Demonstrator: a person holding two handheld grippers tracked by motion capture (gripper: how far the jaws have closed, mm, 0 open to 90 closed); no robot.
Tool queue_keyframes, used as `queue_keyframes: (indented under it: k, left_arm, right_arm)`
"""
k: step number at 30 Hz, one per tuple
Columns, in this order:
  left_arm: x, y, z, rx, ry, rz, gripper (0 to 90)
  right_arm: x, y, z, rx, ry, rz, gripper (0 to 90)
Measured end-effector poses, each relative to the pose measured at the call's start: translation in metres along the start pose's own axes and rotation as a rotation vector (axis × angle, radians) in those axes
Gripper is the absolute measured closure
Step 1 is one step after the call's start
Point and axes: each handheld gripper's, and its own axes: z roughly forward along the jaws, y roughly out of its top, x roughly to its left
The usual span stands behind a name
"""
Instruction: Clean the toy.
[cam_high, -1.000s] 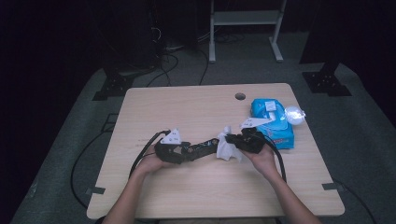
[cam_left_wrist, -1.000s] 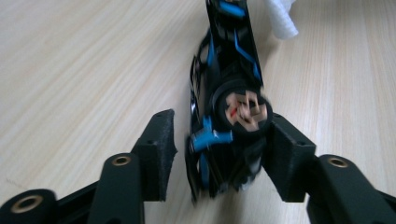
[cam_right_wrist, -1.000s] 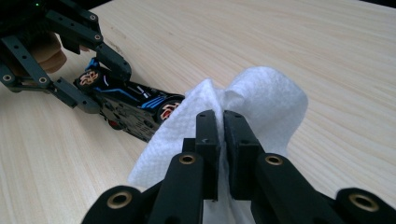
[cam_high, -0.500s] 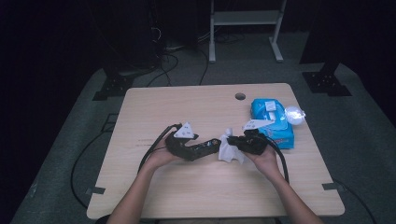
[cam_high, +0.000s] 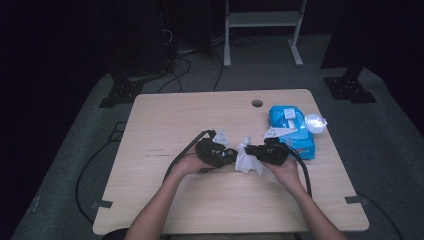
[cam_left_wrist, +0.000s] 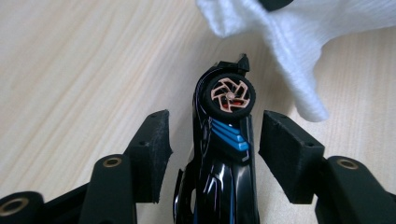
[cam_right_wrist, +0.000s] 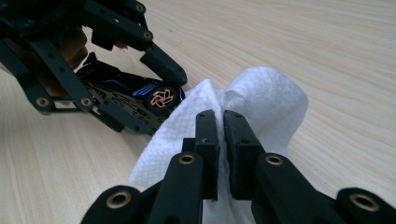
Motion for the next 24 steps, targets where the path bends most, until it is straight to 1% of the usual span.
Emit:
queue_keyframes:
  k: [2, 3, 4, 5, 6, 8, 9, 11, 13, 14, 15, 16, 18, 21, 23, 24]
  left_arm:
    - [-0.001, 0.003, 0.005, 0.065, -0.008, 0.003, 45.9]
    - [-0.002, 0.004, 0.006, 0.089, 0.005, 0.011, 49.1]
    - [-0.004, 0.005, 0.007, 0.099, 0.027, 0.023, 52.9]
    - [-0.003, 0.006, 0.005, 0.099, 0.024, 0.023, 56.3]
    - [-0.003, 0.006, 0.004, 0.096, 0.012, 0.021, 57.6]
    - [-0.005, 0.006, 0.002, 0.086, 0.022, 0.052, 59.3]
    - [-0.005, 0.005, 0.000, 0.077, 0.033, 0.061, 61.8]
    - [-0.005, 0.002, -0.005, 0.036, 0.026, 0.062, 62.0]
    - [-0.004, -0.002, -0.012, -0.019, 0.023, 0.048, 62.1]
    - [-0.005, -0.004, -0.016, -0.046, 0.028, 0.054, 62.2]
    - [-0.006, -0.006, -0.020, -0.077, 0.029, 0.075, 62.2]
    - [-0.008, -0.008, -0.027, -0.120, 0.023, 0.088, 62.2]
    - [-0.010, -0.010, -0.035, -0.165, 0.023, 0.099, 62.3]
    - [-0.019, -0.012, -0.043, -0.208, 0.034, 0.131, 62.3]
    - [-0.023, -0.013, -0.044, -0.211, 0.028, 0.160, 62.4]
    - [-0.026, -0.013, -0.044, -0.210, 0.028, 0.171, 62.3]
  right_arm:
    - [0.000, 0.000, 0.000, 0.000, 0.000, 0.000, 83.5]
    - [0.000, 0.000, 0.000, -0.001, 0.000, -0.001, 83.5]
    - [0.000, 0.000, 0.000, -0.001, 0.000, -0.002, 83.5]
    - [0.000, 0.000, 0.000, -0.001, 0.001, 0.000, 83.5]
    - [0.000, 0.000, -0.001, -0.002, 0.001, 0.000, 83.5]
    - [-0.001, 0.000, -0.001, -0.006, 0.003, -0.001, 83.5]
    - [-0.001, 0.000, -0.002, -0.008, 0.004, 0.000, 83.5]
    - [-0.001, 0.001, -0.004, -0.014, 0.010, 0.008, 83.5]
    - [-0.001, 0.001, -0.007, -0.023, 0.020, 0.019, 83.4]
    - [-0.002, 0.002, -0.008, -0.029, 0.038, 0.025, 83.2]
    - [-0.001, 0.002, -0.009, -0.034, 0.053, 0.025, 83.3]
    - [0.001, 0.003, -0.010, -0.041, 0.056, 0.022, 83.3]
    - [0.005, 0.006, -0.014, -0.058, 0.074, 0.020, 83.3]
    - [0.014, 0.015, -0.021, -0.082, 0.101, -0.004, 83.4]
    - [0.024, 0.024, -0.027, -0.113, 0.135, -0.015, 83.6]
    - [0.028, 0.027, -0.028, -0.122, 0.143, -0.028, 83.7]
